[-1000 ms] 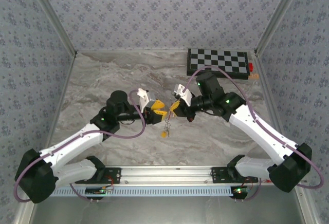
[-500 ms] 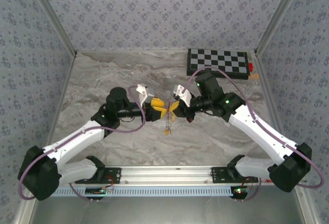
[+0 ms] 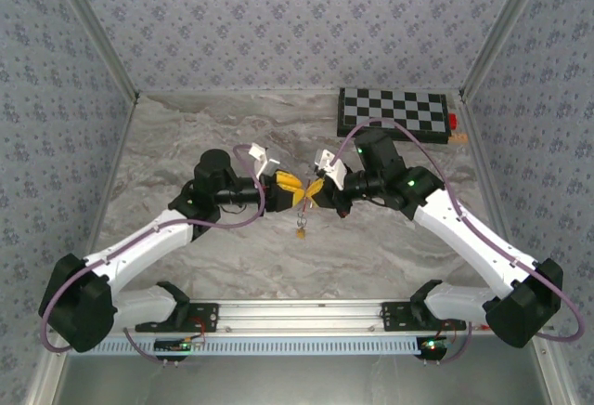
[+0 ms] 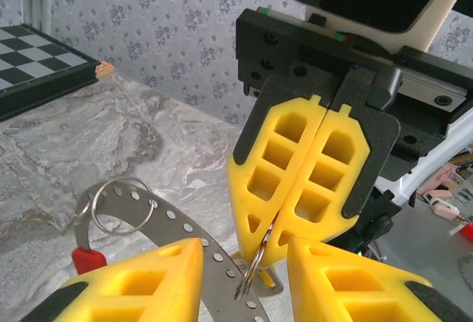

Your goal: Put the keys on the keyring

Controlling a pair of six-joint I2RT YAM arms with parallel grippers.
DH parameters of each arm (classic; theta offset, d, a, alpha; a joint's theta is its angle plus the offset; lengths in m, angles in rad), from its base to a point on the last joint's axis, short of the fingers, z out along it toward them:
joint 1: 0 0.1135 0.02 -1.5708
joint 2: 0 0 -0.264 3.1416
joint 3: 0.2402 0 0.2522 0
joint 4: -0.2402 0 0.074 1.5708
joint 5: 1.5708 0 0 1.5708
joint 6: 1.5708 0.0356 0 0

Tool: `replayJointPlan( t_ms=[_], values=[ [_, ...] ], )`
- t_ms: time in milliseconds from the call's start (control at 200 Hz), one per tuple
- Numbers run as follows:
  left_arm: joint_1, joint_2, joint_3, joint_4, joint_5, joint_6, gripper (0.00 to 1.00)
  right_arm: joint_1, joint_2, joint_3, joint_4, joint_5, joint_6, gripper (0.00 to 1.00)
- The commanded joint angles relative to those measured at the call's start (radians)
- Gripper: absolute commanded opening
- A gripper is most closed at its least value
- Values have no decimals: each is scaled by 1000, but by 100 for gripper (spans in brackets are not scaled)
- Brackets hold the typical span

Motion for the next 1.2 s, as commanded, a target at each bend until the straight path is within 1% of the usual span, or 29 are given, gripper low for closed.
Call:
replayJointPlan(
  t_ms=[0,90,175,395,535,880,945,1059,1194],
  values=[
    [7,3,31,24,36,-1,34,-8,-18,-10,30,-24,9,0],
    [7,5,31,23,38,5,34,-13,-18,-12,41,-32,16,0],
    [6,7,28,24,46,10,29,-16,-16,-15,47,-37,19,0],
    [-1,15,30,19,57,24,26,-18,-2,-9,48,-50,25,0],
    [-3,15,30,21,58,30,22,-18,1,-10,49,-55,26,0],
    [-22,24,39,3,72,56,21,-14,2,-14,54,-58,29,0],
    [-27,25,42,0,72,59,16,-12,2,-13,54,-59,29,0],
    [-28,23,40,0,65,64,0,-11,2,-13,52,-58,29,0],
    [-29,14,32,19,50,58,0,-9,-2,-17,49,-44,32,0]
  ],
)
